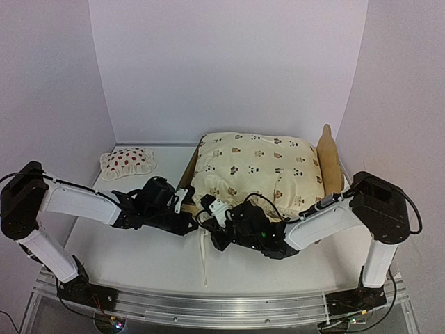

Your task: Set up the pet bed

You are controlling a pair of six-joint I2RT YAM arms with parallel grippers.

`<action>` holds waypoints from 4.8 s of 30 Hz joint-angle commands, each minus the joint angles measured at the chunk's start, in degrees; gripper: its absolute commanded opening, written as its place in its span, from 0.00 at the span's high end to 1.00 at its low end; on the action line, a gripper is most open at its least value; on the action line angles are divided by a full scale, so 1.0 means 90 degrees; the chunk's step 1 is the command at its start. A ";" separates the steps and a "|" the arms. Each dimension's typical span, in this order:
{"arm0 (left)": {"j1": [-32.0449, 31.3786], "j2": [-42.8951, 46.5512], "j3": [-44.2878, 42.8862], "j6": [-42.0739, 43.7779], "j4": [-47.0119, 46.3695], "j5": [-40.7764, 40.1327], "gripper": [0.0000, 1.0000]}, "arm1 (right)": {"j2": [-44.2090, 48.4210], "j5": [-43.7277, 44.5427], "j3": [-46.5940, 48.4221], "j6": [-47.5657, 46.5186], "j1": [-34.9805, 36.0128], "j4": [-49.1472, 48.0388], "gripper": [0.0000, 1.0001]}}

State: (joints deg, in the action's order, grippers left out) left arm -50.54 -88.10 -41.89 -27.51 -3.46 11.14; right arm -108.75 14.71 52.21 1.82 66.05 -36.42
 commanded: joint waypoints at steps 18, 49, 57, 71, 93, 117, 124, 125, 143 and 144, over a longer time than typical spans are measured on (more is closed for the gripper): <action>0.0039 -0.0673 -0.0210 0.0146 -0.1288 0.0731 1.00 | -0.0207 -0.1236 0.0261 0.0576 0.0034 0.0282 1.00; 0.0122 -0.1183 -0.0136 0.0401 -0.1818 0.0961 1.00 | 0.0948 0.1338 0.0497 0.0629 -0.0015 0.3299 0.77; 0.0127 -0.1130 -0.0175 0.0401 -0.1716 0.0973 1.00 | 0.0113 0.1248 0.0948 0.0162 -0.0011 0.3187 0.80; 0.0128 -0.0778 -0.0198 0.0031 -0.1490 0.1091 1.00 | -0.0348 0.0552 -0.0106 -0.0887 -0.0150 0.0155 0.72; 0.0128 -0.0544 -0.0301 -0.0309 -0.1296 0.1206 1.00 | -0.0850 0.0122 -0.0538 -0.1353 -0.0316 -0.1857 0.61; 0.0128 -0.0241 -0.0271 -0.0638 -0.1383 0.1441 1.00 | -0.1082 0.0037 -0.0439 -0.1704 -0.0351 -0.2617 0.64; 0.0128 -0.0209 -0.0288 -0.0667 -0.1350 0.1427 1.00 | -0.0909 0.0029 -0.0597 -0.1667 -0.0355 -0.2899 0.61; 0.0128 -0.0204 -0.0295 -0.0677 -0.1352 0.1426 1.00 | -0.0892 0.0012 -0.0613 -0.1651 -0.0351 -0.2917 0.60; 0.0128 -0.0068 -0.0243 -0.0817 -0.1157 0.1152 0.97 | -0.0957 0.0187 -0.0585 -0.1447 -0.0350 -0.2985 1.00; 0.0128 -0.0037 -0.0237 -0.0805 -0.1078 0.1046 0.92 | -0.0947 0.0216 -0.0592 -0.1412 -0.0354 -0.2985 1.00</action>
State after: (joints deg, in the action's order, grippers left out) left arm -49.54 -90.91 -42.85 -34.60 -14.84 22.57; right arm -118.19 14.63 46.83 -12.01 63.02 -60.43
